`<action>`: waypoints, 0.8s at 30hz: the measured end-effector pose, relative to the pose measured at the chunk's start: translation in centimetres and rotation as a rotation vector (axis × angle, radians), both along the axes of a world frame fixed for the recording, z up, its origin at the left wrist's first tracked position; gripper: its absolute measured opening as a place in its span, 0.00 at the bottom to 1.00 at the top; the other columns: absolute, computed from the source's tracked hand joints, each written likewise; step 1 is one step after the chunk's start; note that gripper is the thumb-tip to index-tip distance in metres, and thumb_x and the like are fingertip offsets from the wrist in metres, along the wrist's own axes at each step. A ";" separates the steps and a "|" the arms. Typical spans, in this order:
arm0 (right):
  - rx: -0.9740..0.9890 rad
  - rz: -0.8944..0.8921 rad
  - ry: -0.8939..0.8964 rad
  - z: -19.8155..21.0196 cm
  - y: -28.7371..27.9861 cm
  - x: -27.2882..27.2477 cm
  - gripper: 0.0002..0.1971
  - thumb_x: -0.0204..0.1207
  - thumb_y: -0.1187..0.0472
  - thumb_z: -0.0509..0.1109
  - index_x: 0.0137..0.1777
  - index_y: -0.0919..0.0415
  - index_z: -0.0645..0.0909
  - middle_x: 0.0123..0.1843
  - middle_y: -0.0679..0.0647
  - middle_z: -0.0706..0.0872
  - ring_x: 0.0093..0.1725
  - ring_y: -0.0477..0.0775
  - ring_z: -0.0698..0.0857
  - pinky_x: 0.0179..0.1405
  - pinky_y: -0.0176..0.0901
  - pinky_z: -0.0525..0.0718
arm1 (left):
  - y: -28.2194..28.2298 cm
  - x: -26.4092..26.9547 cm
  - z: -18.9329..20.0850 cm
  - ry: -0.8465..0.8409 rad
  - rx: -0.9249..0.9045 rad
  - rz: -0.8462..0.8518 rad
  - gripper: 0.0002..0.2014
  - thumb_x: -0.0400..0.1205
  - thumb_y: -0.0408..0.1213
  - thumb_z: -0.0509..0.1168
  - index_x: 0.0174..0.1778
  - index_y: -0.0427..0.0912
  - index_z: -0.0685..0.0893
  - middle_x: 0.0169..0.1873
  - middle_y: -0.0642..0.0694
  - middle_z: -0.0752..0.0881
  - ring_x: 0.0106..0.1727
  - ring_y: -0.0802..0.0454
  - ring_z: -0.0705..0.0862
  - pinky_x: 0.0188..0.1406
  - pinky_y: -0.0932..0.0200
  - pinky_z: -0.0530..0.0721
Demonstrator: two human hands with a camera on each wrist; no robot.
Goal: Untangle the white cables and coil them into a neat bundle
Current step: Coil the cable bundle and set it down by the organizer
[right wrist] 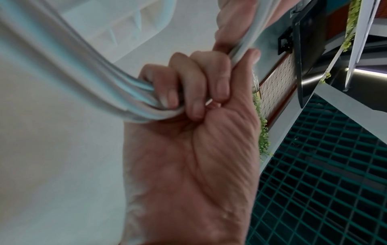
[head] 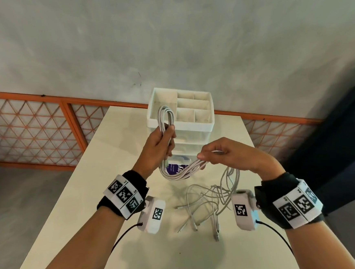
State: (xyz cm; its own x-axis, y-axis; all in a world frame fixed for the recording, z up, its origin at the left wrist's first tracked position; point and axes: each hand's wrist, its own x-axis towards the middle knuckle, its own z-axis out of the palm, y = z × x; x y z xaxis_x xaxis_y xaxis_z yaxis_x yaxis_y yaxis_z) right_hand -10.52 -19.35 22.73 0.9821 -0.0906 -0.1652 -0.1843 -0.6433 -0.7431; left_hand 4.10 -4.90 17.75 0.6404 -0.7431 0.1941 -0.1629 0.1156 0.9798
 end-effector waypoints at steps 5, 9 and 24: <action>-0.102 -0.054 -0.114 0.5 0.3 0.7 0.09 0.81 0.56 0.65 0.45 0.56 0.84 0.44 0.50 0.88 0.48 0.44 0.85 0.51 0.34 0.78 | -0.3 -1.2 0.5 -0.002 0.155 -0.208 0.15 0.87 0.42 0.53 0.37 0.41 0.72 0.19 0.52 0.66 0.20 0.57 0.63 0.19 0.65 0.64; -0.144 -0.074 -0.241 0.4 0.9 1.0 0.05 0.80 0.58 0.67 0.46 0.57 0.83 0.44 0.46 0.88 0.47 0.36 0.84 0.48 0.24 0.77 | -0.6 -2.8 0.6 0.152 0.163 -0.287 0.16 0.86 0.47 0.53 0.38 0.41 0.77 0.26 0.46 0.74 0.25 0.54 0.70 0.24 0.61 0.71; -0.063 -0.188 -0.337 0.5 0.6 0.4 0.18 0.69 0.53 0.77 0.46 0.60 0.71 0.24 0.50 0.82 0.22 0.43 0.76 0.27 0.27 0.73 | -0.5 -3.8 0.7 0.391 0.039 -0.321 0.16 0.87 0.44 0.53 0.35 0.43 0.72 0.18 0.53 0.65 0.18 0.57 0.64 0.23 0.63 0.75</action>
State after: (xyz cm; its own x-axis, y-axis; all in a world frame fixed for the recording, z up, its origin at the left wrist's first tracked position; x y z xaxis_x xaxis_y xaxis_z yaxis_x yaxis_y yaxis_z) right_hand -10.14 -18.73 23.22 0.9457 -0.2736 0.1755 -0.0556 -0.6680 -0.7421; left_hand 0.34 -5.36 18.40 0.3976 -0.9164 -0.0464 0.2543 0.0614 0.9652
